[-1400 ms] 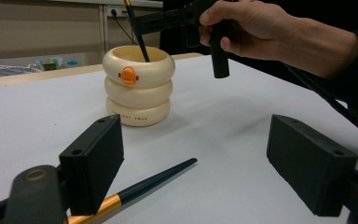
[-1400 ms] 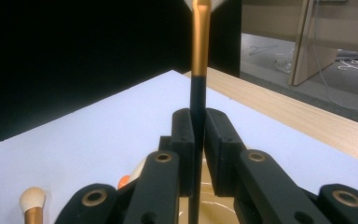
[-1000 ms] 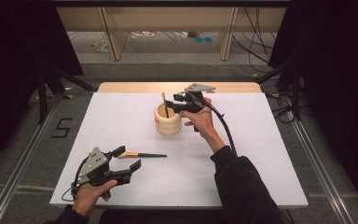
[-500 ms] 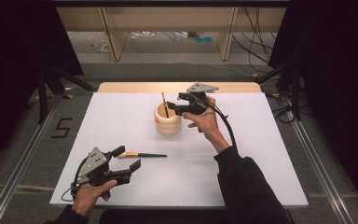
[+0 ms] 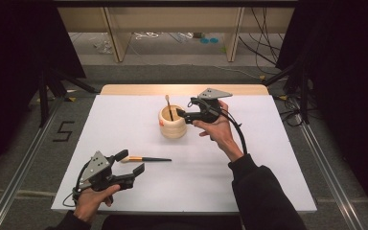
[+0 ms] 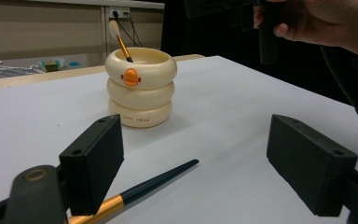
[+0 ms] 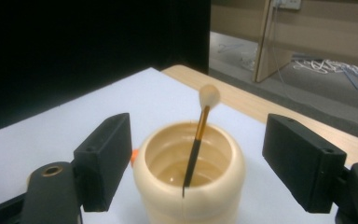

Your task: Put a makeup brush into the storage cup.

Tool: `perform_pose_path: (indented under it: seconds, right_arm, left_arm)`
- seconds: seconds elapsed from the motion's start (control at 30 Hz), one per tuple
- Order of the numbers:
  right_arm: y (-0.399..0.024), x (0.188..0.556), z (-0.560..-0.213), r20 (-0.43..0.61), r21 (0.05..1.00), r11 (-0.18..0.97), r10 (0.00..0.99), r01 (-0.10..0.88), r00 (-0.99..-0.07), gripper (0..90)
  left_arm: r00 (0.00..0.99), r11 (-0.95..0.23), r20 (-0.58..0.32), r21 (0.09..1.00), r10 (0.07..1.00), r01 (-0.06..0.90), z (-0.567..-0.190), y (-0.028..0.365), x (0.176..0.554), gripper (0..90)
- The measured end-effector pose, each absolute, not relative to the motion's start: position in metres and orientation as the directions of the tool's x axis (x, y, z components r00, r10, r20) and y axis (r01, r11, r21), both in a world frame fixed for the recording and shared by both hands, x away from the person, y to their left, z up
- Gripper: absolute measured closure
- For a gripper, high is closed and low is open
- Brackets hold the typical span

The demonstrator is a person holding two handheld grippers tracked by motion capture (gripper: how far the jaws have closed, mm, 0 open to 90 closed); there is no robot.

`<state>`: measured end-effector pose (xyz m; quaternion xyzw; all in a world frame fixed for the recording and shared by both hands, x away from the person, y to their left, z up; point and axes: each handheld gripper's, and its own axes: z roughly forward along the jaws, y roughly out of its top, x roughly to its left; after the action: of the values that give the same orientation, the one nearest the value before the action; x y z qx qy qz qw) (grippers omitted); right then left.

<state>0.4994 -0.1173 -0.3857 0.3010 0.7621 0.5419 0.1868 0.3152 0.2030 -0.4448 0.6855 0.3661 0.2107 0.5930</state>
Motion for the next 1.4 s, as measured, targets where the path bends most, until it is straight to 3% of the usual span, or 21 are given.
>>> perform_pose_path:
  seconds: [1.4]
  right_arm:
    - [-0.165,0.409,-0.406,0.095,0.938,0.182,0.686,0.296,-0.721,17.8]
  left_arm:
    - [0.64,-0.027,-0.144,0.968,0.754,0.251,-0.444,0.203,0.315,18.3]
